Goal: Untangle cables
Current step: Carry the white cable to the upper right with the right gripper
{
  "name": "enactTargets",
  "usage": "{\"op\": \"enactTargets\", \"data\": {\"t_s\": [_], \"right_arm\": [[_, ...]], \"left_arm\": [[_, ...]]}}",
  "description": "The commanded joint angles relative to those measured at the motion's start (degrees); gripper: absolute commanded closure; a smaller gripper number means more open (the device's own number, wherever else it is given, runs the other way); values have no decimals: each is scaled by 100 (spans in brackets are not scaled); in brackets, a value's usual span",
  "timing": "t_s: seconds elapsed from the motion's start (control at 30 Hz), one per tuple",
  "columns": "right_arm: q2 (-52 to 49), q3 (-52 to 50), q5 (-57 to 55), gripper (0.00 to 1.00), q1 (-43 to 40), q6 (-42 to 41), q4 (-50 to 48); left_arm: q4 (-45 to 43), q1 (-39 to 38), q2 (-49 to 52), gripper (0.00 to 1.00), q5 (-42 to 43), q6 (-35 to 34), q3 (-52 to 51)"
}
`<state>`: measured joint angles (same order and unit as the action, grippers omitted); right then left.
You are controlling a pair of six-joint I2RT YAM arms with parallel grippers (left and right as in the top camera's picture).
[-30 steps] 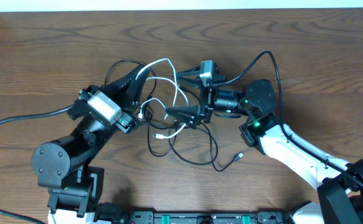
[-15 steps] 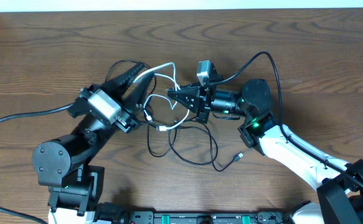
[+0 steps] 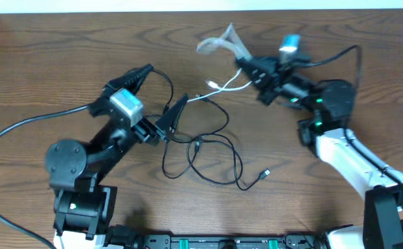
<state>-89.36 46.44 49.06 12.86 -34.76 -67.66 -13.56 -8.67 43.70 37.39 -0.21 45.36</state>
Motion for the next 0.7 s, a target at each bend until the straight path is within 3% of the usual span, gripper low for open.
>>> {"op": "enactTargets", "data": {"t_s": [0.0,0.37,0.5,0.6,0.67], "right_arm": [[-11,35,-59,99,-590,-468,-101],[304,50,391,99,-2321,-811,-223],[557,50,721,99,-2524,-824,-184],[616,48,1257,99,-2514,-498,238],[612,48,1423,99,-2494,48,1154]], "left_arm": [[407,24,-24,17,52,-26,50],[1950,24,468,16,-463,55,50],[2269,24,885,16,-459,50,50],[2380,22,1333,16,-437,46,50],[2374,22,1648,16,-306,26,50]]}}
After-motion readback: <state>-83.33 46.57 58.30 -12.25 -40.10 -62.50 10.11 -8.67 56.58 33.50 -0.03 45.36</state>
